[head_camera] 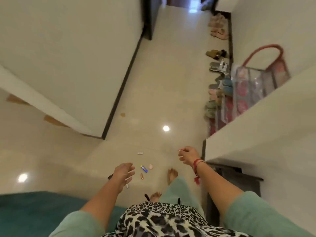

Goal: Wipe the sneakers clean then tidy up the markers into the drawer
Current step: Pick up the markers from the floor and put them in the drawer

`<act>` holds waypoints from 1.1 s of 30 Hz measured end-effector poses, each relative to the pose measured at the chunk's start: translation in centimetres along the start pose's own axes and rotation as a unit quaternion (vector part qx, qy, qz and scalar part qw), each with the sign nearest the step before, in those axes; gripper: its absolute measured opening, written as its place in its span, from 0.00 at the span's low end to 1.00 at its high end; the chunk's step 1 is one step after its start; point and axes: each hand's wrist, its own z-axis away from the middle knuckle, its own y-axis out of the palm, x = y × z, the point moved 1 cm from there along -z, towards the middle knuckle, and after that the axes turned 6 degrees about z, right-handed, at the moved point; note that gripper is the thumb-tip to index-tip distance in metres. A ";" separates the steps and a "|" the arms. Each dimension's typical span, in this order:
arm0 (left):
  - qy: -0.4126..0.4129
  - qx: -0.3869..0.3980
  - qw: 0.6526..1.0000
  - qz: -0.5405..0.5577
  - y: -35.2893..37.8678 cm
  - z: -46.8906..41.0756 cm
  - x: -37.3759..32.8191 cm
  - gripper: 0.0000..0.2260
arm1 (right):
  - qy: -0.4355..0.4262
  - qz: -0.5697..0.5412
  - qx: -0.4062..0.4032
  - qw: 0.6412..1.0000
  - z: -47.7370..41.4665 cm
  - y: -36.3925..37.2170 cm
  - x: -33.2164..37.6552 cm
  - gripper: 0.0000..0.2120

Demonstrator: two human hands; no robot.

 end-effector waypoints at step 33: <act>-0.115 -0.170 0.918 0.340 -3.5 -49.8 18.7 0.07 | -0.198 0.530 0.139 0.813 -50.5 38.2 -13.2 0.11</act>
